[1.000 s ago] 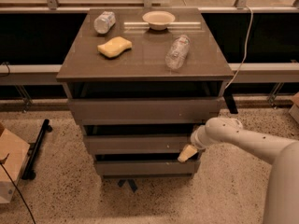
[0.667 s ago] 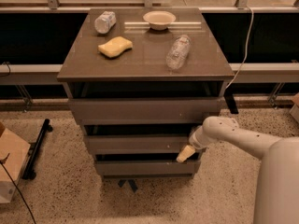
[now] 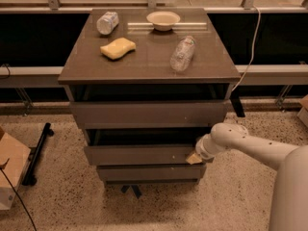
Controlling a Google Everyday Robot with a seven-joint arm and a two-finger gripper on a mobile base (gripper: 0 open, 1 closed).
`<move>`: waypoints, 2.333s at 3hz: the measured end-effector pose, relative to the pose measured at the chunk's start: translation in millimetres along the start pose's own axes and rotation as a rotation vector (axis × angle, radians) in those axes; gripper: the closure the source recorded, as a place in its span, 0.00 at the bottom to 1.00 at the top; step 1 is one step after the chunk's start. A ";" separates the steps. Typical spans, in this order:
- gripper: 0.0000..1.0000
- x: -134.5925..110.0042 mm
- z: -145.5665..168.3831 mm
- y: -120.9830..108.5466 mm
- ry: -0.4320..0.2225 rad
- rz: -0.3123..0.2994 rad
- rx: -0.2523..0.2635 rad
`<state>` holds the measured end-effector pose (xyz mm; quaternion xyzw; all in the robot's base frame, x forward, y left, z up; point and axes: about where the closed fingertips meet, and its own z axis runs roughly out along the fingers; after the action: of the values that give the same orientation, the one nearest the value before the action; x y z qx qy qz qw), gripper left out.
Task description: Open middle drawer
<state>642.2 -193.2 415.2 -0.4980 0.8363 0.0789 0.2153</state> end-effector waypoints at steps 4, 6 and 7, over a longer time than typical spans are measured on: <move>0.00 1.1 -5.9 3.5 0.009 -0.010 -0.013; 0.00 38.8 -24.5 44.2 0.054 -0.084 -0.110; 0.19 43.9 -27.0 51.2 0.058 -0.099 -0.128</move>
Offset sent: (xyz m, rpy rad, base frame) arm -0.1726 -0.0071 0.0662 0.0076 0.0577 0.1634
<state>572.2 -212.5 415.9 -0.5533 0.8099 0.1071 0.1625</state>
